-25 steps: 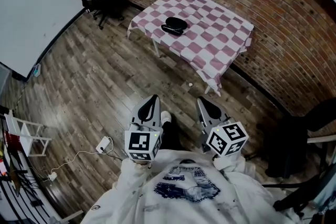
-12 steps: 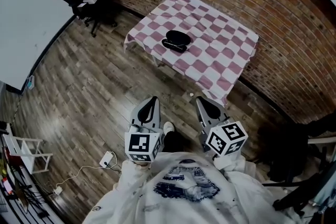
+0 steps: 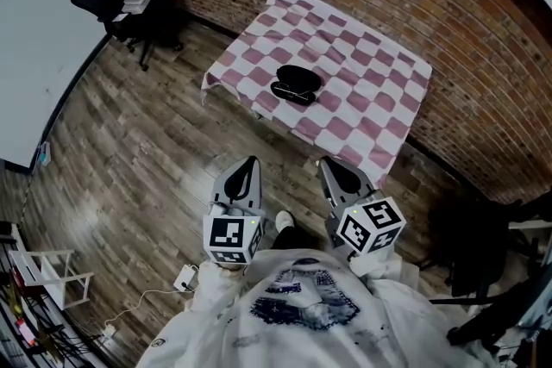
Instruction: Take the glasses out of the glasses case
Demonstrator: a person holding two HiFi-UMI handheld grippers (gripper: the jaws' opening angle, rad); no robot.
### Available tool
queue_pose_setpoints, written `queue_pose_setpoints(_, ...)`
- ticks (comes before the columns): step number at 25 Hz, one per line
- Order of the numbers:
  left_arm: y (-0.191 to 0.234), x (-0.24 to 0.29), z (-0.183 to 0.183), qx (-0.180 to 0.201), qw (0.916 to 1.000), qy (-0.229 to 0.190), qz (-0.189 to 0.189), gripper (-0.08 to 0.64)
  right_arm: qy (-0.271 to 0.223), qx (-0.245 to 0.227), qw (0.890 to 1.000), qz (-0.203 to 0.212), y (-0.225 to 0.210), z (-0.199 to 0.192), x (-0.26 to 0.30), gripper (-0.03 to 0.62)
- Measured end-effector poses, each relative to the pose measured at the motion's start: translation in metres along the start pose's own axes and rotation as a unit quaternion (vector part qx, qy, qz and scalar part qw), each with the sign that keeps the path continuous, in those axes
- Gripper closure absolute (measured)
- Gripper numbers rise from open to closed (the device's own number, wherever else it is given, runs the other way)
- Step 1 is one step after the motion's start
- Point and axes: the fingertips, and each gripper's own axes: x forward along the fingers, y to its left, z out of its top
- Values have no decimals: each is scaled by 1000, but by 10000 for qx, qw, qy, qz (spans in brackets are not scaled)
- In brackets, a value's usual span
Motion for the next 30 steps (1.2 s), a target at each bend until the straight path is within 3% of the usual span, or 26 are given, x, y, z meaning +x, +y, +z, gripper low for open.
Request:
queue_pose_setpoints(11, 63, 35, 7, 43, 9999, -52, -84, 551, -114, -13, 9998, -148, 8, 11, 67, 578)
queue_pose_setpoints(30, 75, 52, 10, 19, 9994, -85, -339, 551, -246, -57, 9984, -510, 0, 24, 70, 578)
